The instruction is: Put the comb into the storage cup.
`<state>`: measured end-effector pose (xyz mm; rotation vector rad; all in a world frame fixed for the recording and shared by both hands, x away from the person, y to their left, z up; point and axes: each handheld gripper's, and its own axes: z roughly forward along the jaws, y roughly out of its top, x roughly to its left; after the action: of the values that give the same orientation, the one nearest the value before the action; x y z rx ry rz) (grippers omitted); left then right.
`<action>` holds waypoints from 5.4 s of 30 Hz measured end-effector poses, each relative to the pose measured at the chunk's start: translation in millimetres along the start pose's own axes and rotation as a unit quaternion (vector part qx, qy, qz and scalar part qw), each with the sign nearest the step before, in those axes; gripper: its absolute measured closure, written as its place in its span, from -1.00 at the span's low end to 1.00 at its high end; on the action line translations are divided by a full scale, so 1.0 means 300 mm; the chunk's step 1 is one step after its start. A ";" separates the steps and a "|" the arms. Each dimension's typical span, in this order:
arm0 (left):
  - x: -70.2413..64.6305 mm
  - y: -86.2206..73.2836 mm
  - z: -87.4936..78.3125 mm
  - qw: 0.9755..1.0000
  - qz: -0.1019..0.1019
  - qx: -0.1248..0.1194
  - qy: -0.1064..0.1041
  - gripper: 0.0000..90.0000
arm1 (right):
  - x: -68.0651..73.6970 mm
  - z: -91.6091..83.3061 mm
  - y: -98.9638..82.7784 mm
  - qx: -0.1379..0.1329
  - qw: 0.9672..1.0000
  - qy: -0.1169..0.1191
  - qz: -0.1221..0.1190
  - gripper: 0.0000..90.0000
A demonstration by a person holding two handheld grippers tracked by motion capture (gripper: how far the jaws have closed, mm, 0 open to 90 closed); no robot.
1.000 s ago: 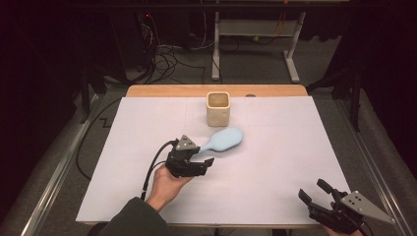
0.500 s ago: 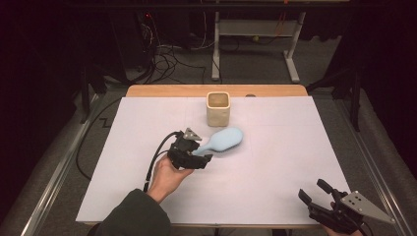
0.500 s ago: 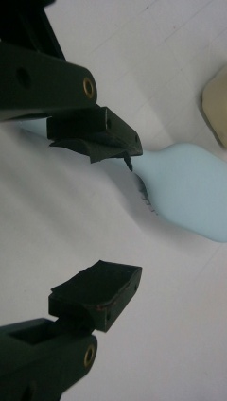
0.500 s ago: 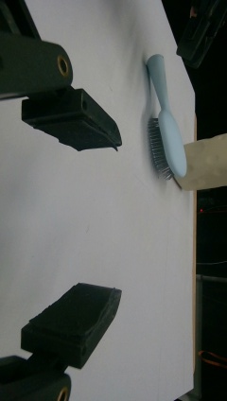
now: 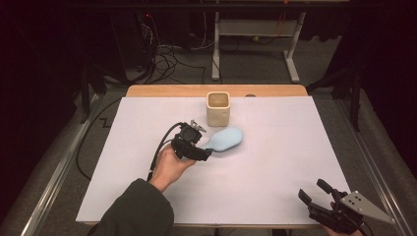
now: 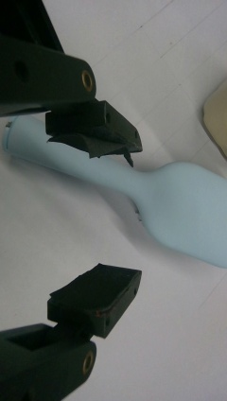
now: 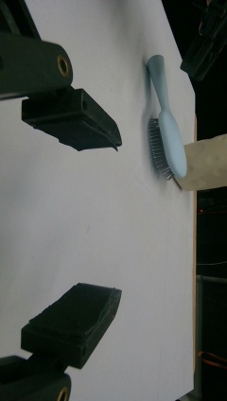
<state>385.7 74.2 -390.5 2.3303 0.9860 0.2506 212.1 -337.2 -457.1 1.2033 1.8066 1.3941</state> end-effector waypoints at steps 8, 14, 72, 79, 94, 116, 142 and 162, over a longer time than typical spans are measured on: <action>0.024 0.020 0.052 0.999 -0.002 0.034 0.011 -0.25 | 0.000 0.000 0.000 -0.001 1.000 -0.001 0.000 -0.46; 0.033 0.027 0.083 0.999 0.000 0.052 0.018 -0.25 | 0.000 0.002 0.000 0.000 1.000 -0.001 -0.001 -0.46; 0.040 0.067 0.234 0.986 0.014 0.167 0.021 0.24 | 0.001 0.007 -0.002 0.005 1.000 0.003 -0.009 -0.46; 0.036 0.069 0.233 0.985 0.024 0.173 0.012 0.43 | 0.002 0.006 -0.002 0.007 1.000 0.003 -0.007 -0.46; 0.027 0.070 0.233 0.984 0.041 0.176 0.006 0.52 | 0.002 0.006 -0.002 0.006 1.000 0.002 -0.007 -0.46; 0.017 0.068 0.210 0.986 0.051 0.156 0.007 0.53 | 0.001 0.005 -0.002 0.005 1.000 0.002 -0.007 -0.46; 0.006 0.059 0.145 0.993 0.047 0.111 0.001 0.54 | 0.002 0.004 -0.002 0.005 1.000 0.002 -0.006 -0.46; 0.002 -0.003 0.067 0.995 0.051 0.081 -0.008 0.54 | 0.003 0.005 -0.003 0.005 1.000 0.003 -0.006 -0.46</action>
<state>393.3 66.3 -407.3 2.5297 0.9118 0.1979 212.8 -335.9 -458.2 1.1941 1.8243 1.3842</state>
